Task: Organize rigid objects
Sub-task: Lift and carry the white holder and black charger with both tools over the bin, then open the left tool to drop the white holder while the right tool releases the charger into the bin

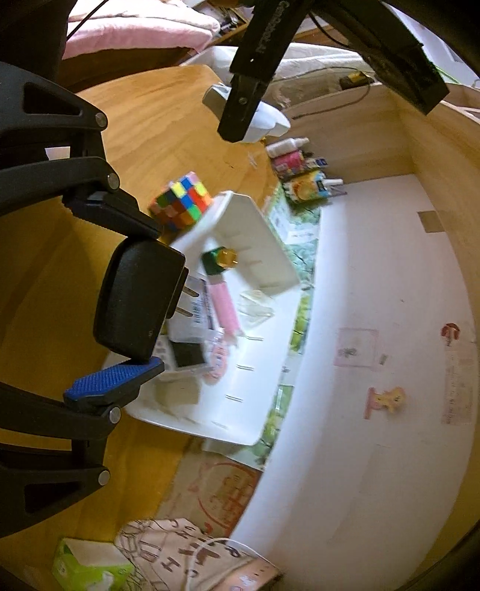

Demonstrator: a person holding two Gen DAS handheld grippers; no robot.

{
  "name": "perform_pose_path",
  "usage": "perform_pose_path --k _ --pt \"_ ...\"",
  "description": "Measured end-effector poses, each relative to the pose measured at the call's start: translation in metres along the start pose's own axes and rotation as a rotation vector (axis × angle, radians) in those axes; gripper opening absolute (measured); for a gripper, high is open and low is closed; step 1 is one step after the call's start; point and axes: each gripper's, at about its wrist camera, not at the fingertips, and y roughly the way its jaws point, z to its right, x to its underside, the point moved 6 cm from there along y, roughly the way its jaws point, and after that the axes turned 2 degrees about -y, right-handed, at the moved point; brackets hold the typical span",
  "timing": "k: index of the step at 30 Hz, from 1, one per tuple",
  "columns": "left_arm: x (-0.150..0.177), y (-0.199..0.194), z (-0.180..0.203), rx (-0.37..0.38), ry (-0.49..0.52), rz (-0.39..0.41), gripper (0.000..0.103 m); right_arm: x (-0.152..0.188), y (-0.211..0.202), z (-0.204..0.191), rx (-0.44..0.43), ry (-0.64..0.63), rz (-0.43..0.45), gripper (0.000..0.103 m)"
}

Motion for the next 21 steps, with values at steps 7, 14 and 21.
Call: perform_pose_path --k 7,14,21 --pt "-0.041 -0.013 0.001 0.026 0.076 0.098 0.07 -0.028 0.004 0.007 0.068 0.032 0.048 0.066" --pt "-0.074 -0.011 0.013 0.104 0.135 0.199 0.07 -0.049 0.017 0.021 0.13 0.075 0.083 0.066" --pt "-0.096 0.015 0.024 0.156 0.163 0.254 0.07 -0.051 0.037 0.035 0.166 0.114 0.087 0.066"
